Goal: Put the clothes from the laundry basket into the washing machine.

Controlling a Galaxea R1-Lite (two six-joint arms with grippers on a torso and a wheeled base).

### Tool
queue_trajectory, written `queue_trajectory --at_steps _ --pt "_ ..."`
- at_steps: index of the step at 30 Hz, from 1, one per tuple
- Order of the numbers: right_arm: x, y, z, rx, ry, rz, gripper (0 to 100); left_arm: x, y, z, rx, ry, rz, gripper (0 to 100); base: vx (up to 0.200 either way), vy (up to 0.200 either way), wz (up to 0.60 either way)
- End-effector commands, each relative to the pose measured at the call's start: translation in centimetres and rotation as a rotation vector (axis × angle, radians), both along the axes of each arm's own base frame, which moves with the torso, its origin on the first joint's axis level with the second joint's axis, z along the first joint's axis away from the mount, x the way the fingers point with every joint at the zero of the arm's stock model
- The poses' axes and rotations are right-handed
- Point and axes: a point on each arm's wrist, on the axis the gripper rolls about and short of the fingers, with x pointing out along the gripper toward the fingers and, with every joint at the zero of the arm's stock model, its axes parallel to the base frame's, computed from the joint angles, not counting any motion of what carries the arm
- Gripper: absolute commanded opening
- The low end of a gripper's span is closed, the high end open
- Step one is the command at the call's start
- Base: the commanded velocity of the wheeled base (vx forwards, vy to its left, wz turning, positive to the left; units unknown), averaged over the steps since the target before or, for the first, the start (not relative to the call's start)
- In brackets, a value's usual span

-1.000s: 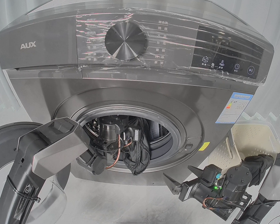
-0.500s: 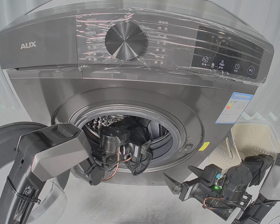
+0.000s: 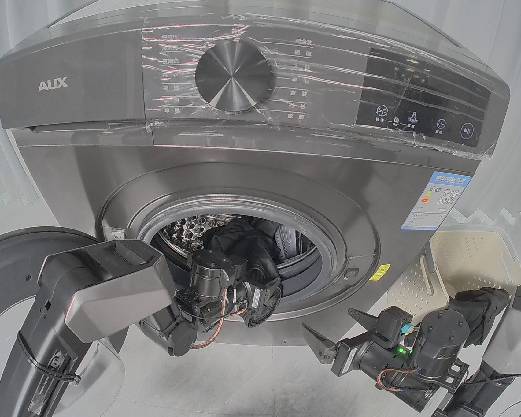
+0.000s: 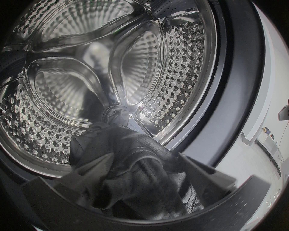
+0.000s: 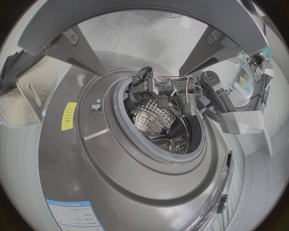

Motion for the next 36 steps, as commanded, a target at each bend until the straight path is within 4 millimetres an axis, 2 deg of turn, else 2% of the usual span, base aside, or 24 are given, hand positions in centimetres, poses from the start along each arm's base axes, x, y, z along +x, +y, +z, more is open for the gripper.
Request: queue_trajectory --at_steps 1,4,8,9,12,18,25,36 --pt "0.0 0.0 0.0 -0.001 0.001 0.001 100 0.2 0.1 -0.5 0.004 0.004 0.007 0 0.000 0.000 0.00" --pt "0.0 0.0 -0.1 -0.002 0.002 0.001 100 0.4 0.1 -0.3 0.000 -0.003 0.010 0 0.000 0.000 0.00" --pt "0.0 0.1 -0.1 -0.002 0.002 0.004 100 2.7 0.3 1.7 -0.049 -0.098 0.088 0 0.000 0.000 0.00" --pt "0.0 0.1 -0.1 -0.002 0.002 0.004 100 2.7 0.3 1.7 -0.049 -0.098 0.088 0 0.000 0.000 0.00" --pt "0.0 0.1 -0.1 -0.002 0.002 0.002 100 5.3 0.4 3.3 -0.109 -0.195 0.166 0 0.000 0.000 0.00" --pt "0.0 0.1 -0.1 -0.002 0.002 0.002 100 7.1 1.2 4.1 -0.146 -0.252 0.207 0 0.000 0.000 0.00" --pt "0.0 0.1 -0.2 -0.005 0.006 0.002 100 8.5 2.0 4.9 -0.169 -0.297 0.240 0 0.000 0.000 0.00" --pt "-0.1 0.0 -0.2 0.000 0.010 0.003 100 8.6 1.9 4.5 -0.168 -0.295 0.240 0 0.000 0.000 0.00"
